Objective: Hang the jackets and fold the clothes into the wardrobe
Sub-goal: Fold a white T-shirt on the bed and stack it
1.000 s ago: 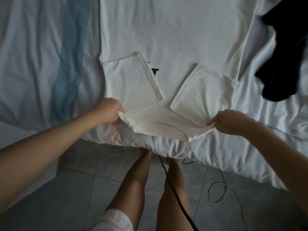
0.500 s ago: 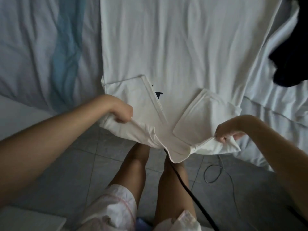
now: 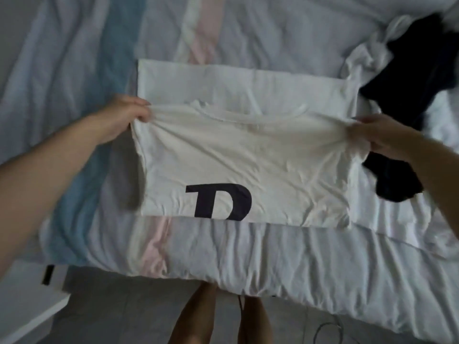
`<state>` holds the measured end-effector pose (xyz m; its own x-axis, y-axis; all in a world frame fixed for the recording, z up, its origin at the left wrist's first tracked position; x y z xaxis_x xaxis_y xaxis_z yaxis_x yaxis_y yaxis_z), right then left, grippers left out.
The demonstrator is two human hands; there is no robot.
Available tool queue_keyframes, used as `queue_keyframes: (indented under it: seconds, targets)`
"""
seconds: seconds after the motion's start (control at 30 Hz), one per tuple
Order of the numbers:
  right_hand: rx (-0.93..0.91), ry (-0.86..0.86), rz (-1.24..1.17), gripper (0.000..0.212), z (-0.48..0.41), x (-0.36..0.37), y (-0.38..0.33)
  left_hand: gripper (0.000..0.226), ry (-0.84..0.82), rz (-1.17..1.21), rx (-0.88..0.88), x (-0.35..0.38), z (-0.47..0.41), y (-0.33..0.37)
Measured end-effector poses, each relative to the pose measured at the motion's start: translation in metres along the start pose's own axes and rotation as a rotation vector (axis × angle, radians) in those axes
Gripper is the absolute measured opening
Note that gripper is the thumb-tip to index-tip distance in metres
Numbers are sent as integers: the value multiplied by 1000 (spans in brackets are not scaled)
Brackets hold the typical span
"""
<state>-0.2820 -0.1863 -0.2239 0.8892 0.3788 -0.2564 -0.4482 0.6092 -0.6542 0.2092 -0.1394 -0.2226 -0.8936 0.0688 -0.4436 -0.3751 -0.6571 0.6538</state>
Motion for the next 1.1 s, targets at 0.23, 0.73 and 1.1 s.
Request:
queue_keyframes:
  seconds: [0.23,0.73,1.1]
  targets:
    - [-62,389,-135,18,-102,3,-15,25,294,88,106,24,-102,10]
    - [-161,931,-212,22,-122,9,-16,21,455,76,227,19,-135,26]
    - [-474,456,1046,57,-111,79,-26,53,435,-51,204,32,-127,5]
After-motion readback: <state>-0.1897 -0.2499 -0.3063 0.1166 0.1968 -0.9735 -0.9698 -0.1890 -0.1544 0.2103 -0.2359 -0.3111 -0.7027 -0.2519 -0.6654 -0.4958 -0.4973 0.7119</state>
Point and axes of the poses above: each hand's wrist, its own z-axis away from the middle knuckle, its own x-axis out of the palm, y = z × x, the point moved 5 cm from there along -z, towards the middle knuckle, and after that the axes turned 1 degree about -z, right-handed, at the moved point
